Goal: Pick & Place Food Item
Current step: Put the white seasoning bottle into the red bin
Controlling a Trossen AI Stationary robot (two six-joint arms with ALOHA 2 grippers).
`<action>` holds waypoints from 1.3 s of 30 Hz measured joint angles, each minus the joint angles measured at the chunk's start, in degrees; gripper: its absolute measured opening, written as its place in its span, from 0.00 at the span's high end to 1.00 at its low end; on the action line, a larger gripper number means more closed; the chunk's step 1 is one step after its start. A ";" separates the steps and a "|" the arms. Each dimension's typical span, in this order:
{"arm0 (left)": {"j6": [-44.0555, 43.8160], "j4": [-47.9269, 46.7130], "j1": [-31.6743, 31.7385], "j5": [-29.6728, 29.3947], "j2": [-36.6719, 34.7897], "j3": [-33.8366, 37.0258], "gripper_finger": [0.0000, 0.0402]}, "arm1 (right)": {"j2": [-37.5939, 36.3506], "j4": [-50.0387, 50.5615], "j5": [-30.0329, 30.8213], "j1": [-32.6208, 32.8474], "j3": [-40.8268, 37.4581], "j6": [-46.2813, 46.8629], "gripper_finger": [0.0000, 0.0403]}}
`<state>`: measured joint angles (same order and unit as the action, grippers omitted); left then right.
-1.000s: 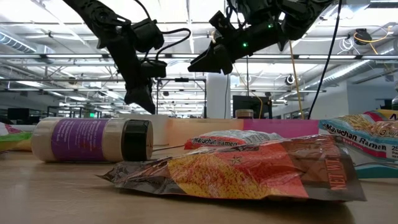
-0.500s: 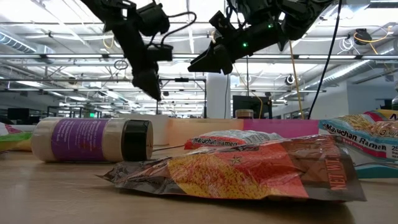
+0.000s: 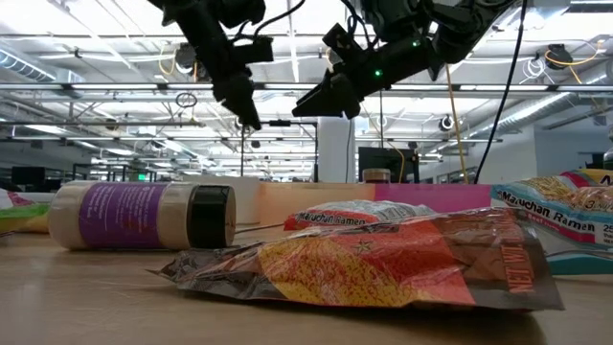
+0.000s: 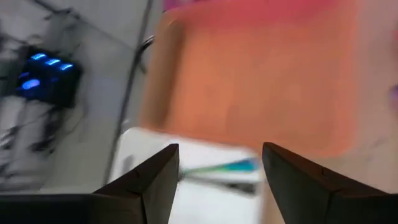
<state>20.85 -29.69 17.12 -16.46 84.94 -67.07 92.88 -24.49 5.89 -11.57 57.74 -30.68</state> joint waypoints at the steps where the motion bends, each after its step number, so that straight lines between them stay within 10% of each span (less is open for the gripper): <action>1: -0.42 0.05 0.05 3.28 -0.68 0.00 0.40 | 0.00 0.00 0.01 0.00 0.00 0.00 0.40; 10: -6.08 3.57 3.24 28.44 -9.52 0.47 0.40 | 0.00 0.43 -0.23 0.00 -0.03 4.18 0.41; 39: -28.34 77.37 -9.01 29.72 -28.10 51.77 0.40 | -0.07 -14.84 -6.21 5.30 -9.11 32.02 0.41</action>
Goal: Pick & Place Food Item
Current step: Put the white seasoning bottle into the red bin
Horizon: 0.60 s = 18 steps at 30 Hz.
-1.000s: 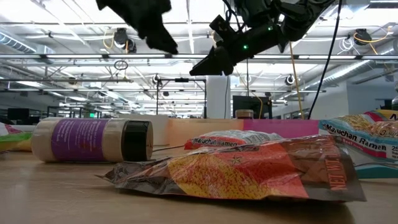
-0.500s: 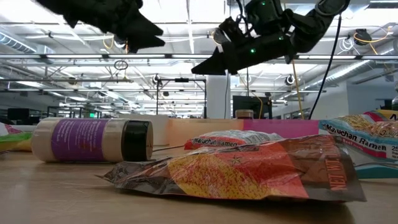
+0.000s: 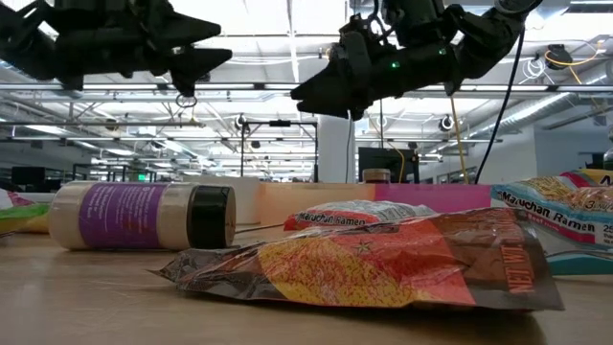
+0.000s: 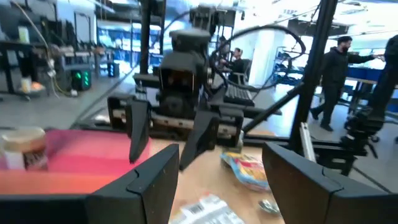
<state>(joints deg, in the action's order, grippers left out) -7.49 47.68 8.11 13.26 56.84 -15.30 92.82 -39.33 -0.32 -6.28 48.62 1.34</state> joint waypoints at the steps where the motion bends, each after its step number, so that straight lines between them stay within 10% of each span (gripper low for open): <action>1: -0.86 -0.02 -0.41 0.00 0.00 0.20 0.40 | 0.00 0.02 0.02 0.39 0.00 0.48 0.41; 18: -1.63 -0.39 -3.78 0.15 2.05 0.25 0.40 | 0.04 -7.73 0.11 4.54 0.00 -0.60 0.41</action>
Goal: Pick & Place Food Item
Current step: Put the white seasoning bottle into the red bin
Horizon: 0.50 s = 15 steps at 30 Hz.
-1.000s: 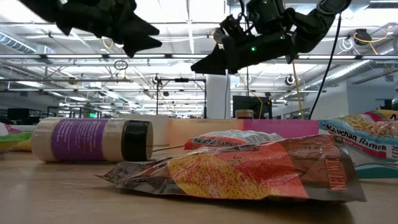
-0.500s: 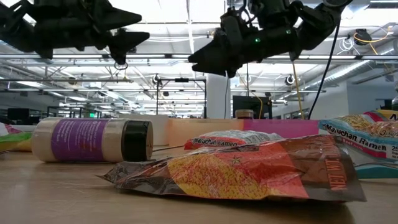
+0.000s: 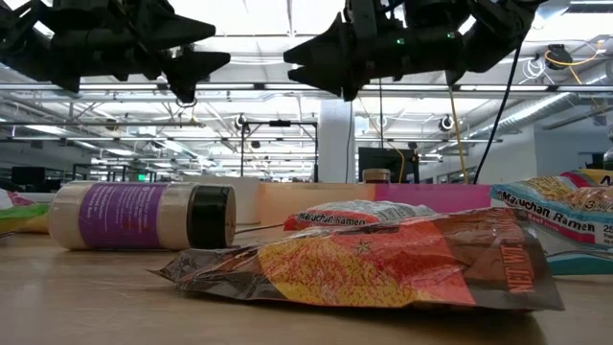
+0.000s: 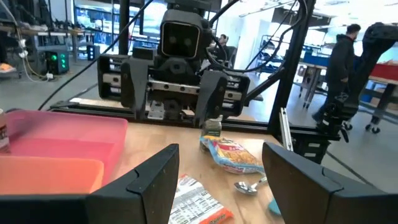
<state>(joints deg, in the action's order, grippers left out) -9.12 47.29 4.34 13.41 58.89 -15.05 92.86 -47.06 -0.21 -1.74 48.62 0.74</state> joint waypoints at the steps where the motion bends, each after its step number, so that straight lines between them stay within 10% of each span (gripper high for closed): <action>1: -0.66 0.00 0.01 0.00 -0.02 0.00 0.40 | 0.00 -0.33 0.02 -0.08 0.00 -0.32 0.41; 15: 4.45 -13.54 5.14 0.11 -12.58 -0.02 0.40 | 0.00 0.31 -0.06 -3.85 0.00 -8.09 0.41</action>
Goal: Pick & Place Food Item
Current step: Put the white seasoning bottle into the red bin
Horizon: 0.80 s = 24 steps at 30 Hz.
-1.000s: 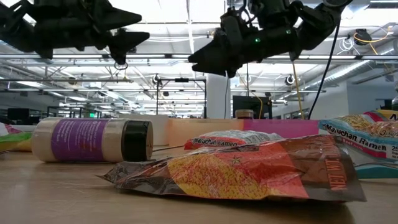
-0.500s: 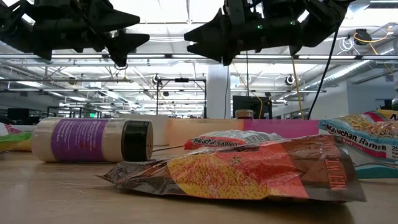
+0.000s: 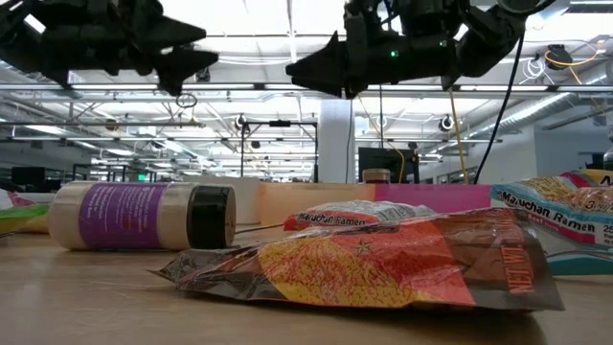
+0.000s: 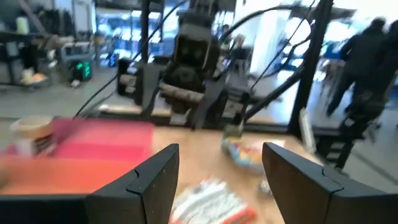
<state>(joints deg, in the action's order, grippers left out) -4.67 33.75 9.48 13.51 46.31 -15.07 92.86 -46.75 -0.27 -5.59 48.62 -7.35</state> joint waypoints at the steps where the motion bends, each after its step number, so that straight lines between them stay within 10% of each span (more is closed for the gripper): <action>1: 0.61 -2.75 0.53 -0.29 -2.29 0.00 0.40 | 0.00 0.79 0.01 -0.11 0.00 -0.11 0.41; 24: 1.42 -38.47 2.55 -7.62 -23.19 0.00 0.40 | 0.04 0.39 -0.09 -1.95 0.00 1.03 0.41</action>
<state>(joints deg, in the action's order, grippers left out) -3.25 -4.73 12.03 5.89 23.11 -15.07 92.90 -46.35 -0.35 -7.54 48.62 -6.31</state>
